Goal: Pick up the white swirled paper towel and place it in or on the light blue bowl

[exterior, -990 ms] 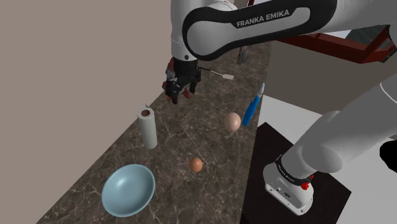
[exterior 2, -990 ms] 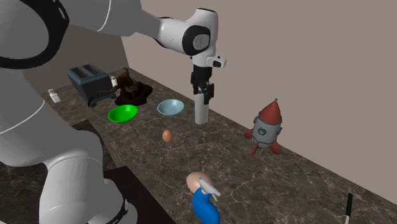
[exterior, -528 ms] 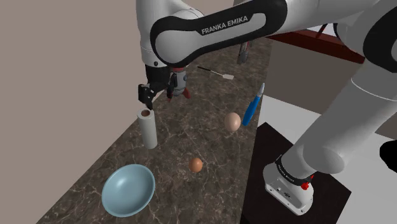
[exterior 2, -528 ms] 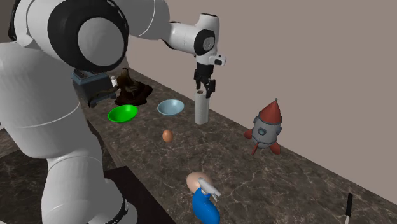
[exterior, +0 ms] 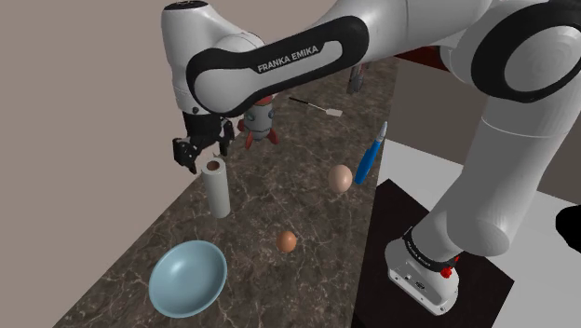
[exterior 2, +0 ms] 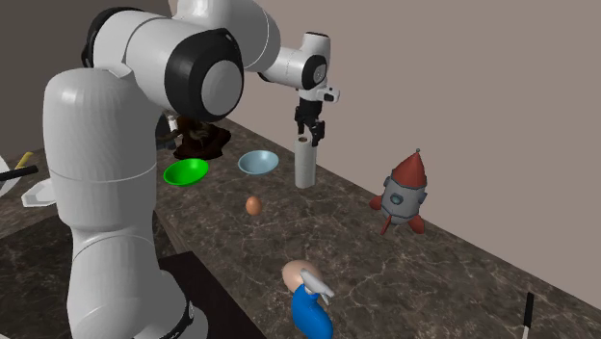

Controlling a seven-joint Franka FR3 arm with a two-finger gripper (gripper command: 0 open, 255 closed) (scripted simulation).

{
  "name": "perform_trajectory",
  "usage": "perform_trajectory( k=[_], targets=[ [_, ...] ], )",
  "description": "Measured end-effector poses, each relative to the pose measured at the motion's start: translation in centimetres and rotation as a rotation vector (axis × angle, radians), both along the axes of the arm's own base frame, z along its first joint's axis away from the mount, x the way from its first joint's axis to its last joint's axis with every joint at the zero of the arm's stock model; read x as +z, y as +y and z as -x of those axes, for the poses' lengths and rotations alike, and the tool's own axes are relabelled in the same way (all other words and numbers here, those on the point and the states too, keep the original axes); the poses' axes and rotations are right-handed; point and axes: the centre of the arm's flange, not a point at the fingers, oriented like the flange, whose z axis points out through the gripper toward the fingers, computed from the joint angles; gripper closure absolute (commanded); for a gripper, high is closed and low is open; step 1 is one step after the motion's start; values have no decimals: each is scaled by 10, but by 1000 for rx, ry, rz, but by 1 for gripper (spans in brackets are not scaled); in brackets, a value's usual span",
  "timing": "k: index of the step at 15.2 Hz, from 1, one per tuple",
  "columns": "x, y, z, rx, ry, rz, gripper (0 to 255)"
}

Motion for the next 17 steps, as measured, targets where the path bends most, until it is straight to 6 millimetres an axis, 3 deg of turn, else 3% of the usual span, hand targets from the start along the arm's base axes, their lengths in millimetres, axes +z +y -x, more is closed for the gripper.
perform_trajectory(
  k=[4,11,12,17],
  targets=[
    [-19,0,1,0,0,0,0],
    [-24,1,1,0,0,0,0],
    [-24,1,1,0,0,0,255],
    [-23,0,0,-1,-1,0,255]
  ],
)
